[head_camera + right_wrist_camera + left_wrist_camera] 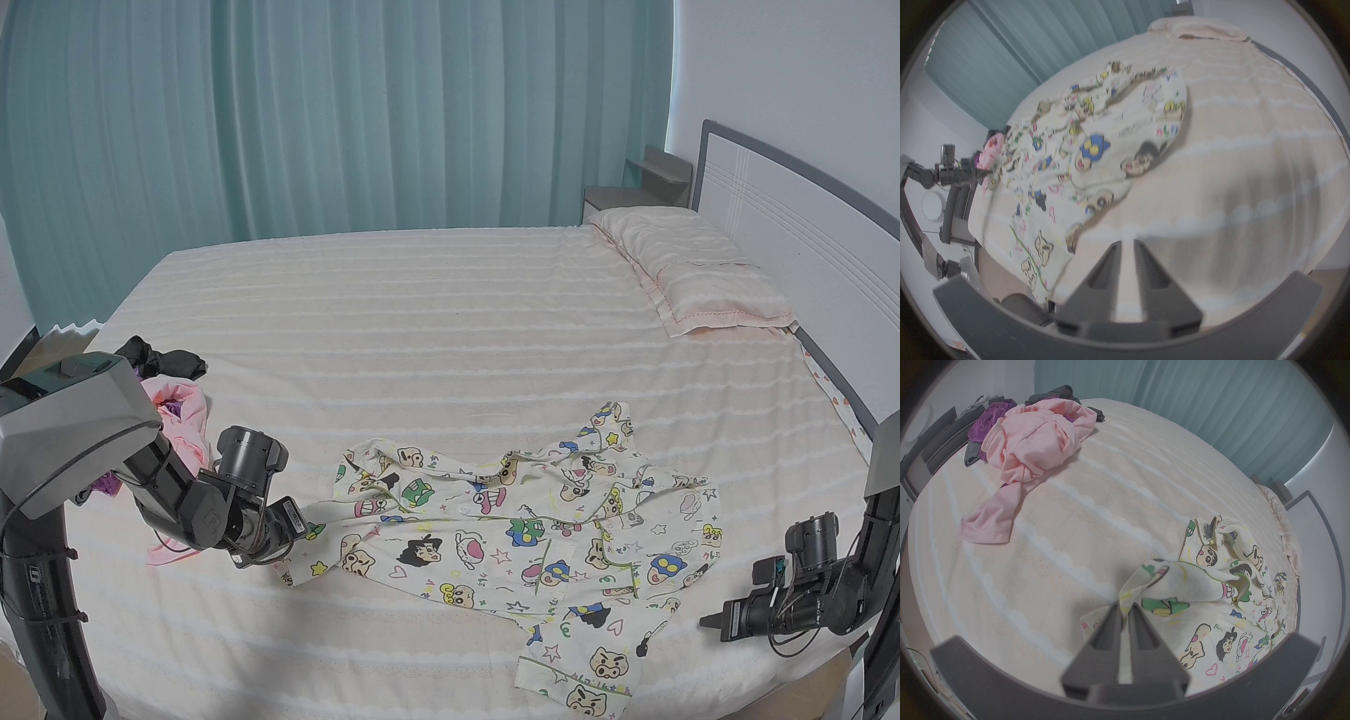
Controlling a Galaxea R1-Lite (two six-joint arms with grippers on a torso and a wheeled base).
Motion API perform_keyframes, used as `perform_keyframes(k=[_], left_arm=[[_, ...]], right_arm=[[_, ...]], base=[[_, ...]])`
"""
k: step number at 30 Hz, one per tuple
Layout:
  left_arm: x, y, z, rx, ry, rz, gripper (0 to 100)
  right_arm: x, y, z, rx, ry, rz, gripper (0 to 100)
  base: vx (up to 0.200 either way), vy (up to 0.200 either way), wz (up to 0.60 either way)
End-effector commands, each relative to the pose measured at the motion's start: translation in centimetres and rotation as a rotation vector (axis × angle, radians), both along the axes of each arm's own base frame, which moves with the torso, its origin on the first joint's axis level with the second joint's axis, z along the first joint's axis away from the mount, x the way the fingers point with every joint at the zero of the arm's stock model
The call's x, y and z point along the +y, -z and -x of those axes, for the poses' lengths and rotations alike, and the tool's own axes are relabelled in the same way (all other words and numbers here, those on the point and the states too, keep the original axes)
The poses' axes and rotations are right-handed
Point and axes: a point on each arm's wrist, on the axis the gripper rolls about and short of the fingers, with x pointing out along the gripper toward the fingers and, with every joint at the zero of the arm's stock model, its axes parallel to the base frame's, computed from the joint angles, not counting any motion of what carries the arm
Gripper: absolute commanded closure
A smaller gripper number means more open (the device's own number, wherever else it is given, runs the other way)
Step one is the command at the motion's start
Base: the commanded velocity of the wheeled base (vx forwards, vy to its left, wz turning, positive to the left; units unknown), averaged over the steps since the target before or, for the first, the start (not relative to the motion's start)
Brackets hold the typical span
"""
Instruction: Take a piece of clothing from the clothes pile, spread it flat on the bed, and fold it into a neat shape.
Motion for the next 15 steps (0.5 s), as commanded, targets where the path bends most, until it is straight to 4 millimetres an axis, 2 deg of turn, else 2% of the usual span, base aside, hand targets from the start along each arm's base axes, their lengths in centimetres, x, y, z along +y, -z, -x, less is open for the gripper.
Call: perform_keyframes(k=[1,3,4,7,13,15], left_arm=[[0.1,-0.4,0.0,-0.010,0.001,0.008,0],[0.4,-1.0,0.1,-0.015,0.007,0.037,0],[0.4,-1.0,0.1,-0.015,0.007,0.037,0],[2.1,-2.9,0.2,-0.051,0.006,0.120,0],[4.9,-5.1,1.1,-0.089,-0.010,0.231,0],[5.1,-5.3,1.4,-0.089,-0.013,0.251,0]], right_arm=[[-0.6,-0.5,-0.2,-0.035,0.055,-0.029,0],[-1.0,-0.8,-1.6,-0.088,0.108,-0.057,0],[-1.0,-0.8,-1.6,-0.088,0.108,-0.057,0],[-2.0,-1.3,-4.0,-0.158,0.207,-0.102,0],[-3.1,0.2,-7.7,-0.185,0.237,-0.108,0],[-3.2,0.5,-8.2,-0.188,0.239,-0.108,0]], base=[[0.000,0.000,0.00],[0.000,0.000,0.00],[0.000,0.000,0.00],[0.000,0.000,0.00],[0.000,0.000,0.00],[0.000,0.000,0.00]])
